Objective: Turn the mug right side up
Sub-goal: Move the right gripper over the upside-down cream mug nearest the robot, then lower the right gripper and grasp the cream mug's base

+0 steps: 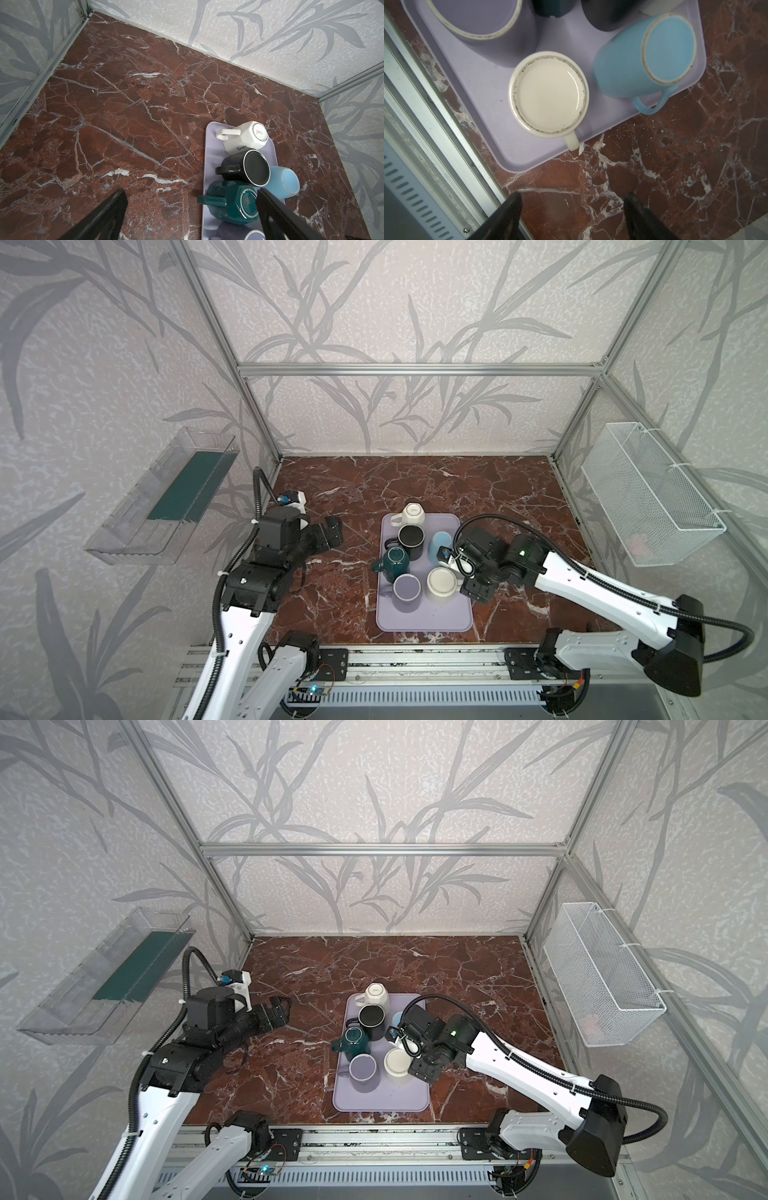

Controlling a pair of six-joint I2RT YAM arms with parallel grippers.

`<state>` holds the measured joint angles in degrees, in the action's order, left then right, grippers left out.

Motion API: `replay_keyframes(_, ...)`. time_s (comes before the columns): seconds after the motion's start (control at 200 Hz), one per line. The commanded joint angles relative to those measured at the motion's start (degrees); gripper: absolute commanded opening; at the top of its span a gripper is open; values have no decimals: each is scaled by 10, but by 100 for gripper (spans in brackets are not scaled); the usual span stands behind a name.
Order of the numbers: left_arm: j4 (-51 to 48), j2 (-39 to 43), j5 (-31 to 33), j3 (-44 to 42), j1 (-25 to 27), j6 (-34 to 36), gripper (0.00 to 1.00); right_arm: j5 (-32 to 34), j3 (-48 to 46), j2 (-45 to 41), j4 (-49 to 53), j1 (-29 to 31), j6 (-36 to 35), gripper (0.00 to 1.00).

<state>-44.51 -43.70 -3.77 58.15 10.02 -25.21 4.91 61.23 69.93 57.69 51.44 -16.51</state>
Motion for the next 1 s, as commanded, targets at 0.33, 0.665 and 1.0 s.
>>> replay_keyframes(0.33,3,9,16,8,1,2,99,-66,-18,30,-48,-23,-127,81)
replay_keyframes(0.665,11,-17,31,25,1,31,99,-56,-41,75,-87,-26,-146,76)
replay_keyframes(1.0,0,-31,53,39,1,61,99,-58,-50,111,-108,-48,-154,74)
